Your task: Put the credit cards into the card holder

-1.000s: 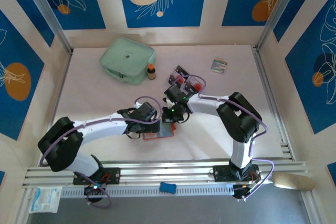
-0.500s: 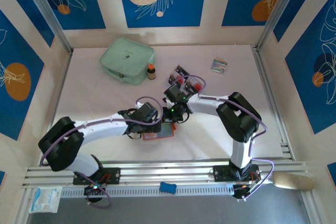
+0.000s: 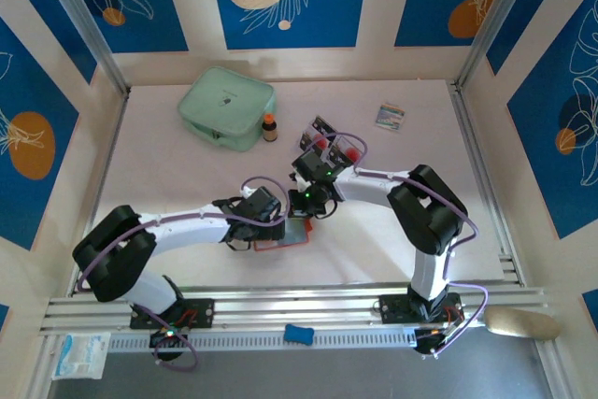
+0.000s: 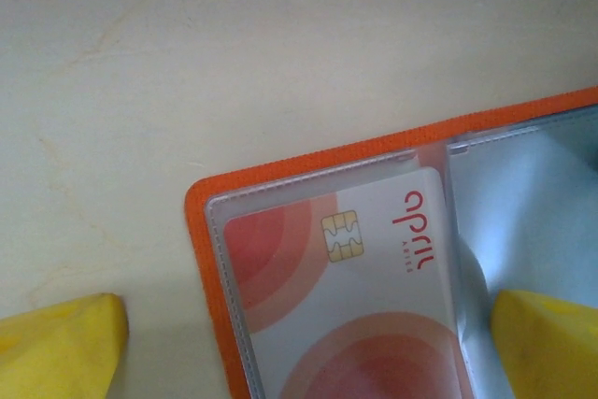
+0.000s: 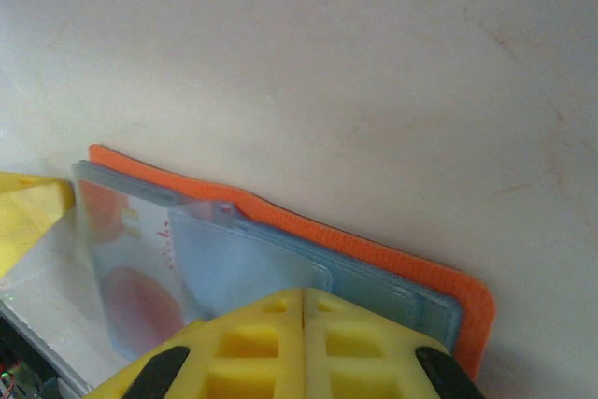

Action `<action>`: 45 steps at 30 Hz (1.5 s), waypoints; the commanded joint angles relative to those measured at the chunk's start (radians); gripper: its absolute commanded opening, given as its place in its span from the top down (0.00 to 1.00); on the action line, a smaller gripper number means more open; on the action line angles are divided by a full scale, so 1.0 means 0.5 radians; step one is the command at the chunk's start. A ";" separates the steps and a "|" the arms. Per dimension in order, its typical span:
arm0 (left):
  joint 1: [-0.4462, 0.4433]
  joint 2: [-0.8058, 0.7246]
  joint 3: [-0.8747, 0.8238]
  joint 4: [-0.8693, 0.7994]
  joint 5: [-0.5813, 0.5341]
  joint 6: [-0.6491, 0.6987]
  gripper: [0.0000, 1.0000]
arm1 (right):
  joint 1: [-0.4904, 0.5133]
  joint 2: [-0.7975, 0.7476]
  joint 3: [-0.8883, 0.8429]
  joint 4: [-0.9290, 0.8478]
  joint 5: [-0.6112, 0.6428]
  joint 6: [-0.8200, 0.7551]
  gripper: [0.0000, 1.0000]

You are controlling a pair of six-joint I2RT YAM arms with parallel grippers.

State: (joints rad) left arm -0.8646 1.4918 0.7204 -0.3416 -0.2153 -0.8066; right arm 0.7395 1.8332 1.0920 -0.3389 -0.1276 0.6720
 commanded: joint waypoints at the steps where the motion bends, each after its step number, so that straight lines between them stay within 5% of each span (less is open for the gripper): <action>1: -0.023 0.038 -0.051 -0.019 -0.017 -0.025 0.00 | -0.021 -0.116 -0.002 -0.047 -0.009 0.037 0.84; 6: -0.023 0.034 -0.054 -0.016 -0.020 -0.019 0.00 | -0.025 -0.111 -0.041 -0.009 -0.029 0.076 0.70; 23: -0.023 -0.012 -0.068 -0.016 -0.032 -0.025 0.00 | -0.020 0.070 -0.070 0.116 -0.197 0.176 0.66; 37: -0.023 -0.172 -0.022 -0.103 -0.086 -0.010 0.00 | -0.031 -0.088 -0.046 0.134 -0.328 0.253 0.66; 45: 0.005 -0.436 -0.026 -0.251 -0.195 0.000 0.00 | 0.025 -0.184 -0.018 0.093 -0.336 0.306 0.45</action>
State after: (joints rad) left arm -0.8669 1.3182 0.7082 -0.4061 -0.2695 -0.8062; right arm 0.7341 1.7695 1.0706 -0.2630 -0.2634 0.8085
